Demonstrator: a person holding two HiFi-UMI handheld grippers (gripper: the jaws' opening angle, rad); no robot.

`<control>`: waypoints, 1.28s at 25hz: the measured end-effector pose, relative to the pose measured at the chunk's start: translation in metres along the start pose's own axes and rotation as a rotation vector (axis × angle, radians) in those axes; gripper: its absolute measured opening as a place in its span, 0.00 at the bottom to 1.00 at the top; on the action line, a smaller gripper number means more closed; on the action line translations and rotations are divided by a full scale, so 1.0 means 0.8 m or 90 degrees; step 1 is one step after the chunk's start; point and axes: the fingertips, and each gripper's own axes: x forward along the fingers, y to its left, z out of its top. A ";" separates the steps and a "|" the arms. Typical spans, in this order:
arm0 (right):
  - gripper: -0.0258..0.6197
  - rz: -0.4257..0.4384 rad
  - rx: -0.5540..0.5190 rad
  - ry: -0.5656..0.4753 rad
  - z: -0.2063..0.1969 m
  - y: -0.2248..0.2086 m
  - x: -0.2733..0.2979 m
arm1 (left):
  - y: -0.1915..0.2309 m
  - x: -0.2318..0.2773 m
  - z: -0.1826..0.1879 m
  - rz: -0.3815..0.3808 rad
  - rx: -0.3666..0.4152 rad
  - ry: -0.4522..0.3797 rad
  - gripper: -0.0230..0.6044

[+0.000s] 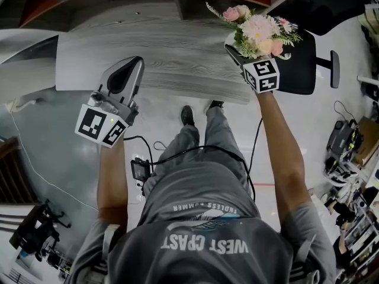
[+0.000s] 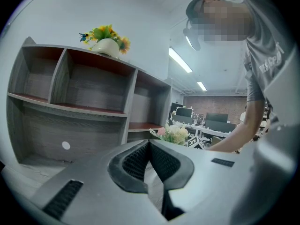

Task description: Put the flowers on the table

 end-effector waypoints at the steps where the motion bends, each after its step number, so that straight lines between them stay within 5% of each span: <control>1: 0.59 -0.001 0.003 0.001 0.000 0.000 0.000 | 0.000 0.000 0.001 -0.001 0.000 -0.001 0.06; 27: 0.60 -0.032 0.087 0.045 -0.029 -0.004 -0.062 | -0.003 -0.023 0.032 -0.001 0.016 -0.032 0.06; 32: 0.35 -0.045 0.083 0.065 -0.033 -0.007 -0.096 | -0.006 -0.029 0.040 -0.006 0.027 -0.040 0.06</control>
